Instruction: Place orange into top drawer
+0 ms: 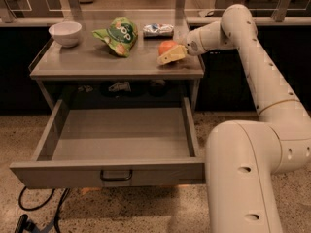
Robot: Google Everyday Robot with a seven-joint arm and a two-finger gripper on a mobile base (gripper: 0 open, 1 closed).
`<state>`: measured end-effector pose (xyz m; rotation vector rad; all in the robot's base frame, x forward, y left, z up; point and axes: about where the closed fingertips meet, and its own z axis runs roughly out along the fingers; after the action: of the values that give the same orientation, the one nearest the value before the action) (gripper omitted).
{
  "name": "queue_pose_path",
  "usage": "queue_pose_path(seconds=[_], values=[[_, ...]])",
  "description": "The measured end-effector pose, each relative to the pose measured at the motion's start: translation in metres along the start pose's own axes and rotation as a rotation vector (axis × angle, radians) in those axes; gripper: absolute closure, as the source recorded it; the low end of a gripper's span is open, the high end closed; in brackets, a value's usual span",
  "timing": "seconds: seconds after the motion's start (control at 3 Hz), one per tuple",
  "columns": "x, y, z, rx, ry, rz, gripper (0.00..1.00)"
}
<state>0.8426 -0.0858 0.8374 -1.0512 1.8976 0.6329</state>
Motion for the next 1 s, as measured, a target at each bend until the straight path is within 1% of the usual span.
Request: queue_pose_path(seconds=[0.67,1.0], values=[[0.0000,0.0000,0.0000,0.000,0.000,0.000,0.65],[0.0004,0.0074,-0.0074,0.009,0.040,0.004,0.88]])
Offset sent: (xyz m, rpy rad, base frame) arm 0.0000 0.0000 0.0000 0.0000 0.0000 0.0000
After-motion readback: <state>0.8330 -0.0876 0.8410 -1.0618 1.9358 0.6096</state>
